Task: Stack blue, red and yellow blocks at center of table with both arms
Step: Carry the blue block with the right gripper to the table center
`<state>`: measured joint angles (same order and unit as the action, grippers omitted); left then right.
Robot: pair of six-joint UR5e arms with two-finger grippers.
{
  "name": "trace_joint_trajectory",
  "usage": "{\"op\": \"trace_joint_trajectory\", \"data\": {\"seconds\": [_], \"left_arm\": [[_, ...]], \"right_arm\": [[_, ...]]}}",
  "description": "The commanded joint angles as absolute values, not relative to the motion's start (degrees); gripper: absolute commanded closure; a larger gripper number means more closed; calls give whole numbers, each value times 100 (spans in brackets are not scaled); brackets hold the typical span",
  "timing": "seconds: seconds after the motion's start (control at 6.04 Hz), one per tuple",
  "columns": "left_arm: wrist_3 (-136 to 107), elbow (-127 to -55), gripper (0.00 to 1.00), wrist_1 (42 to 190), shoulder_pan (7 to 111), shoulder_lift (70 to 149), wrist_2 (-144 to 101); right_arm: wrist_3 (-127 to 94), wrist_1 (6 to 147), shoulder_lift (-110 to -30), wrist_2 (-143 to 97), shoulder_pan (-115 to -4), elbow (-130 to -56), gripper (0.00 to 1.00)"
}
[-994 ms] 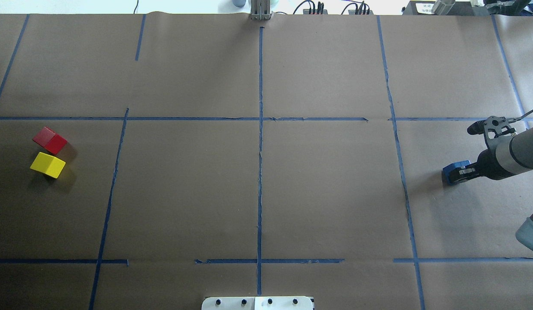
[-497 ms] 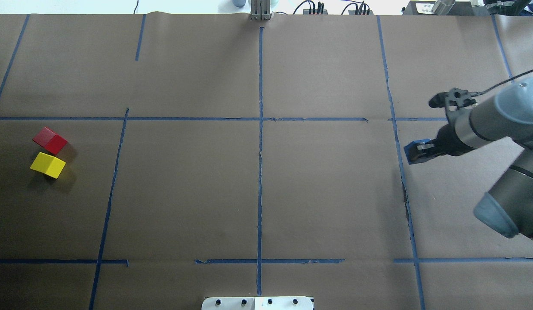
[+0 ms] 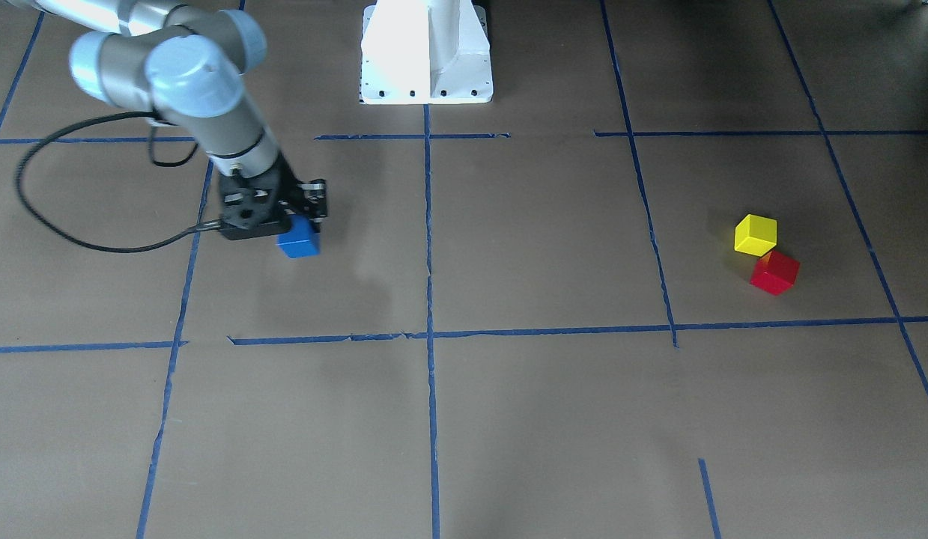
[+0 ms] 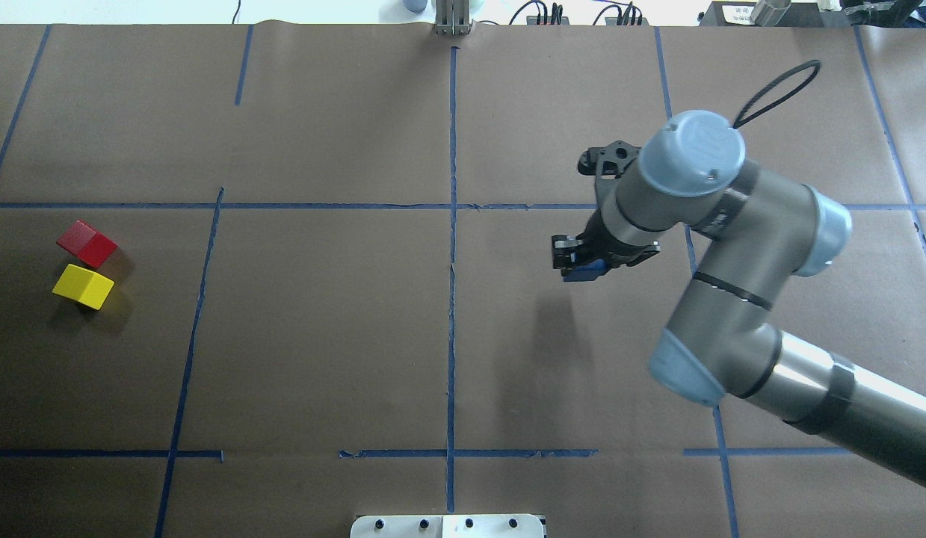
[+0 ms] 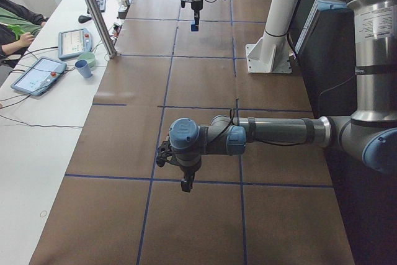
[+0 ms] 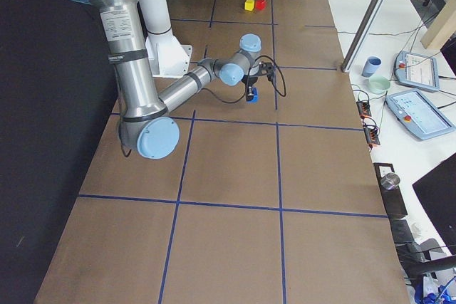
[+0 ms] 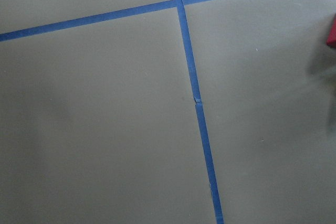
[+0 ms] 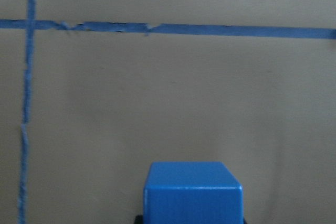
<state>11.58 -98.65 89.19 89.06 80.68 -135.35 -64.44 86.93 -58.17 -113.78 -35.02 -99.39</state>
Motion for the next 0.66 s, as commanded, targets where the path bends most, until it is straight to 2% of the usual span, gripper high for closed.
{"op": "trace_joint_trajectory", "data": {"seconds": [0.0, 0.5], "left_arm": [[1160, -9870, 0, 8921, 8903, 8068, -13535], [1160, -9861, 0, 8921, 8903, 8068, -13535]], "right_arm": [[-7362, 8859, -4461, -10752, -2877, -8769, 97], [-7716, 8798, -3878, -10521, -2620, -7984, 97]]}}
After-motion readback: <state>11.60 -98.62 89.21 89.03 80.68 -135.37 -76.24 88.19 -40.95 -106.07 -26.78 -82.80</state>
